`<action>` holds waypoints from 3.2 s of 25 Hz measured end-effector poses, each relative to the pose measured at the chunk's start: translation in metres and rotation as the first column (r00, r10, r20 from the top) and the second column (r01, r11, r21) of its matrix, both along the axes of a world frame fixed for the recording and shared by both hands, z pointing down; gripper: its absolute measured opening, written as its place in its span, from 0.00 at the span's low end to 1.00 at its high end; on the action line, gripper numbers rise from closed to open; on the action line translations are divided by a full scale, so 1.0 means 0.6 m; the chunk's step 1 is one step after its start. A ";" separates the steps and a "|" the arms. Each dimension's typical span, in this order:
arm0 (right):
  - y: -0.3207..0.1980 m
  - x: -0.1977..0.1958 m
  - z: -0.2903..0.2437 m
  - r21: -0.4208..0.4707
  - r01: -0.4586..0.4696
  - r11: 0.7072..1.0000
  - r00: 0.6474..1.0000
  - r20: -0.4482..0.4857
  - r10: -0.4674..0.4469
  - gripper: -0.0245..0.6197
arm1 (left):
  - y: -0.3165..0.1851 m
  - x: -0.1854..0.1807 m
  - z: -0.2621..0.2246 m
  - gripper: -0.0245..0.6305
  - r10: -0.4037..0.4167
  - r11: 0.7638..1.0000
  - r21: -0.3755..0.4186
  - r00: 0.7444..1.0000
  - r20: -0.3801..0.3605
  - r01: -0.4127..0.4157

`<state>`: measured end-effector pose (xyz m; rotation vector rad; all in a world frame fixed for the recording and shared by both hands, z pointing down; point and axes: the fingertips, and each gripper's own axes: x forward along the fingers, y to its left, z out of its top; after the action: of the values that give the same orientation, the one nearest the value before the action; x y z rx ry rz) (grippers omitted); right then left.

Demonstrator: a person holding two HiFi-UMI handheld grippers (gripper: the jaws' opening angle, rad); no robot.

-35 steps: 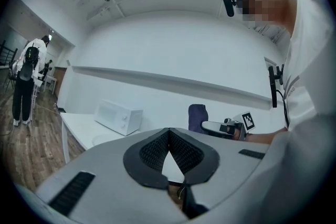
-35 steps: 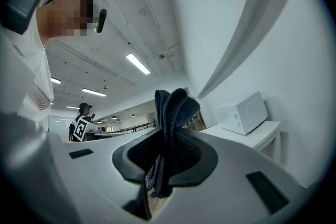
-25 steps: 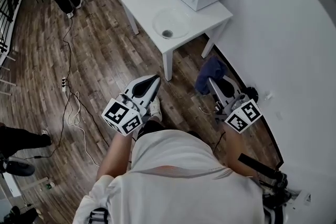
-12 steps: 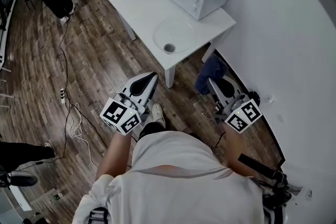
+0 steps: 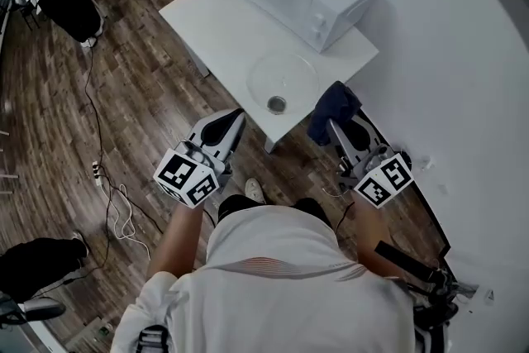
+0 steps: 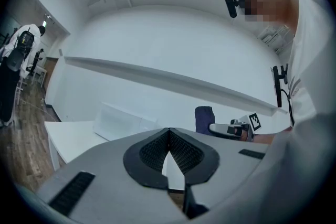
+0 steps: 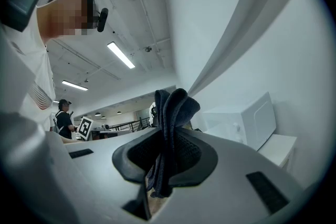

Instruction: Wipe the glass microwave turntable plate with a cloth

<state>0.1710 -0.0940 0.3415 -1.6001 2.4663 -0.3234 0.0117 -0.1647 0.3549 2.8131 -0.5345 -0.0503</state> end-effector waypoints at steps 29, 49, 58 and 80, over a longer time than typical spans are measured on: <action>-0.308 0.102 0.111 -0.176 0.325 0.929 0.945 0.088 -0.314 0.13 | -0.198 0.094 0.074 0.05 -0.337 0.937 -0.072 0.940 0.054 0.341; -0.428 -0.122 0.425 -0.587 0.494 0.642 0.848 0.164 -0.504 0.13 | -0.205 -0.014 0.185 0.05 -0.451 0.875 -0.146 0.887 0.098 0.461; -0.443 -0.137 0.493 -0.719 0.425 0.550 0.860 0.133 -0.492 0.13 | -0.206 -0.026 0.206 0.05 -0.454 0.864 -0.200 0.887 0.087 0.462; -0.447 0.151 0.537 -0.834 0.094 0.544 0.940 -0.106 -0.325 0.13 | -0.232 0.042 0.228 0.05 -0.362 0.898 -0.242 0.930 0.065 0.367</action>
<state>0.2618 -0.3621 0.6635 -1.6490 2.9063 -1.6395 0.0369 -0.3040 0.4916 2.4362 -0.9937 -0.0290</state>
